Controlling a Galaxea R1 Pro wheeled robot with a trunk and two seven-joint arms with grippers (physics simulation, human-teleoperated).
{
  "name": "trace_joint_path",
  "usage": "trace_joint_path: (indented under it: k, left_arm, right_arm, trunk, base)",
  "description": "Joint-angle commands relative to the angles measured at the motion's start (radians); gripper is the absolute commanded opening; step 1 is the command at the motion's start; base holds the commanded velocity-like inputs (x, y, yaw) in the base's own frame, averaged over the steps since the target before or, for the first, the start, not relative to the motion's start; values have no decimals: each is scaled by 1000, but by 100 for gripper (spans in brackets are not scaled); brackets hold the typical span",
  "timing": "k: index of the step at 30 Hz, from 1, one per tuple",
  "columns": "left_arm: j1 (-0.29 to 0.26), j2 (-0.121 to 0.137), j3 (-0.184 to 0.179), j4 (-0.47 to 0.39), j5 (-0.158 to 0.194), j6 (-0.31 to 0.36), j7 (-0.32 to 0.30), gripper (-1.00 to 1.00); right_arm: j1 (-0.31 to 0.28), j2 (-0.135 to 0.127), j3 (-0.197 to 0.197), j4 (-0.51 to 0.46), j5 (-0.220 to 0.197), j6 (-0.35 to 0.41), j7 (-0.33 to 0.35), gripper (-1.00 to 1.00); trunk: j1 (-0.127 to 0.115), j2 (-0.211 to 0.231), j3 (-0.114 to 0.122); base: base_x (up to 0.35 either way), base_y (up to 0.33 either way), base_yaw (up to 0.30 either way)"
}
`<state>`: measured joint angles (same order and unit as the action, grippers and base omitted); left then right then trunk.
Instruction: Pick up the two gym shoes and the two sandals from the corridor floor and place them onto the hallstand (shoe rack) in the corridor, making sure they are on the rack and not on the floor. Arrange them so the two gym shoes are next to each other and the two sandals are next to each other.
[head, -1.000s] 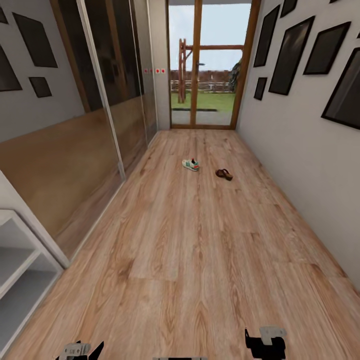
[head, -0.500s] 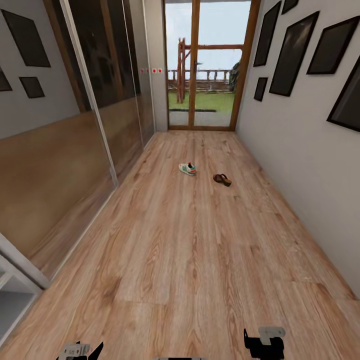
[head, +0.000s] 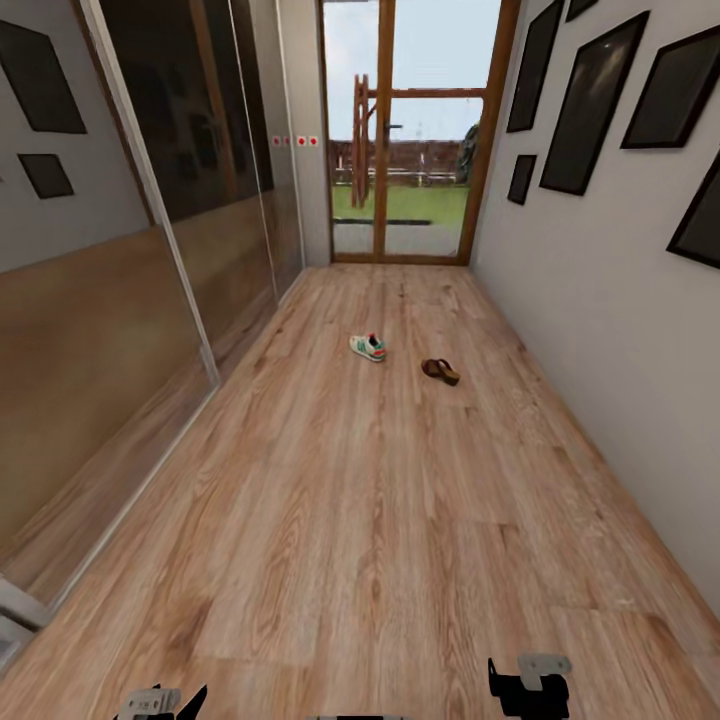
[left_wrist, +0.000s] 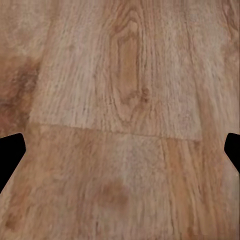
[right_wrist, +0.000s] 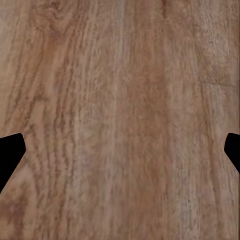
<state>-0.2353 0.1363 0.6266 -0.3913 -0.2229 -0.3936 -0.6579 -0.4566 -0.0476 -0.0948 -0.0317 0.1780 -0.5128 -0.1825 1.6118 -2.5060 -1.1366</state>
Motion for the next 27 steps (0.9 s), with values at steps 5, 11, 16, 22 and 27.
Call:
trace_joint_path:
  k: [5, 11, 16, 22, 27]
  left_arm:
    - [-1, -1, 9, 1, -10, -5, -5, 100]
    - [-1, -1, 8, 0, -10, -5, -5, 100]
    - [-1, -1, 8, 0, -11, -5, -5, 100]
    - [-1, -1, 8, 1, -12, -5, -5, 100]
    - [-1, -1, 8, 2, -12, -5, -5, 100]
  right_arm:
    - [-1, -1, -8, 2, 12, -3, -2, 100]
    - [-1, -6, -7, 4, 16, -2, 2, 100]
    - [0, -7, -6, 4, 17, -3, 3, 100]
    - [3, -8, -7, 4, 16, -3, 1, 100]
    - [3, -8, -7, 4, 15, -3, 0, 100]
  trunk:
    - [0, 0, -1]
    - [0, 0, -1]
    - [0, 0, -1]
    - [0, 0, -1]
    - [0, 0, -1]
  base:
    - [320, -139, 0]
    - [319, -139, 0]
    - [319, -139, 0]
    - [319, -139, 0]
    - [319, -139, 0]
